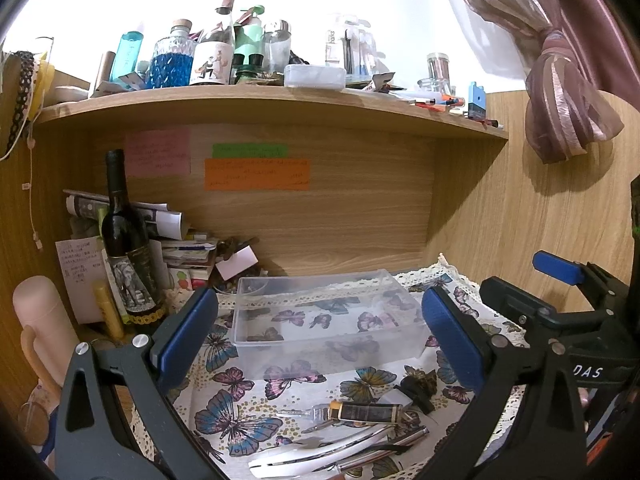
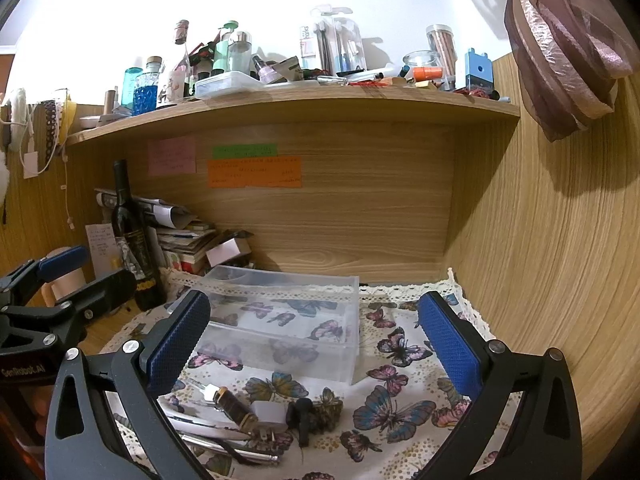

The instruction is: Organize rigid objects

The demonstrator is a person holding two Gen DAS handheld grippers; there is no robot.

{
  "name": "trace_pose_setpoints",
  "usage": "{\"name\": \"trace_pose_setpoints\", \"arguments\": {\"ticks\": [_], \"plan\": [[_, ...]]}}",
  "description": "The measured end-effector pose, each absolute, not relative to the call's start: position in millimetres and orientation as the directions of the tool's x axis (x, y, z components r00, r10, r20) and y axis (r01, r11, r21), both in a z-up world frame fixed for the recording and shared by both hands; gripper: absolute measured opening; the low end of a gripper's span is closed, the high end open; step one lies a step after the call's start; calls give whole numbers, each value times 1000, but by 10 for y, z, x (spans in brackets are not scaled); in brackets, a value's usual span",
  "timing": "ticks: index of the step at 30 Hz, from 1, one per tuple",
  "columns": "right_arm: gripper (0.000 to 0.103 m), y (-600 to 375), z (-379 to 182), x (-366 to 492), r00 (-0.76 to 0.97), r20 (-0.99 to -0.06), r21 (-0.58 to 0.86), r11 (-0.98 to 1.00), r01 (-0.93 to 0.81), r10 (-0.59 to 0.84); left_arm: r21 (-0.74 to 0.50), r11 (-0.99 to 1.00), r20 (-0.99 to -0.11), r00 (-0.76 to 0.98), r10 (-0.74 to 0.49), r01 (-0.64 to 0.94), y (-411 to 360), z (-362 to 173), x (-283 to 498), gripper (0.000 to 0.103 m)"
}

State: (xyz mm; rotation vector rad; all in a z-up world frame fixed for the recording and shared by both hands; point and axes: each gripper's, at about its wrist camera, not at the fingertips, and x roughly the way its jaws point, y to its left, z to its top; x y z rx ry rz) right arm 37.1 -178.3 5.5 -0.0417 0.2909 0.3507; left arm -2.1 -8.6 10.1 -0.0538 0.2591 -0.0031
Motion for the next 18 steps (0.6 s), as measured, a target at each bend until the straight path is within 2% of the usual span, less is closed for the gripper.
{"name": "trace_pose_setpoints", "arguments": {"ticks": [7, 18], "plan": [[103, -1803, -15, 463, 885, -319, 28, 937, -347, 338, -43, 999, -292, 956, 6, -19, -12, -10, 46, 103], [103, -1949, -477, 749, 828, -489, 20, 953, -303, 273, -88, 995, -493, 870, -4, -45, 330, -581, 241, 102]]}}
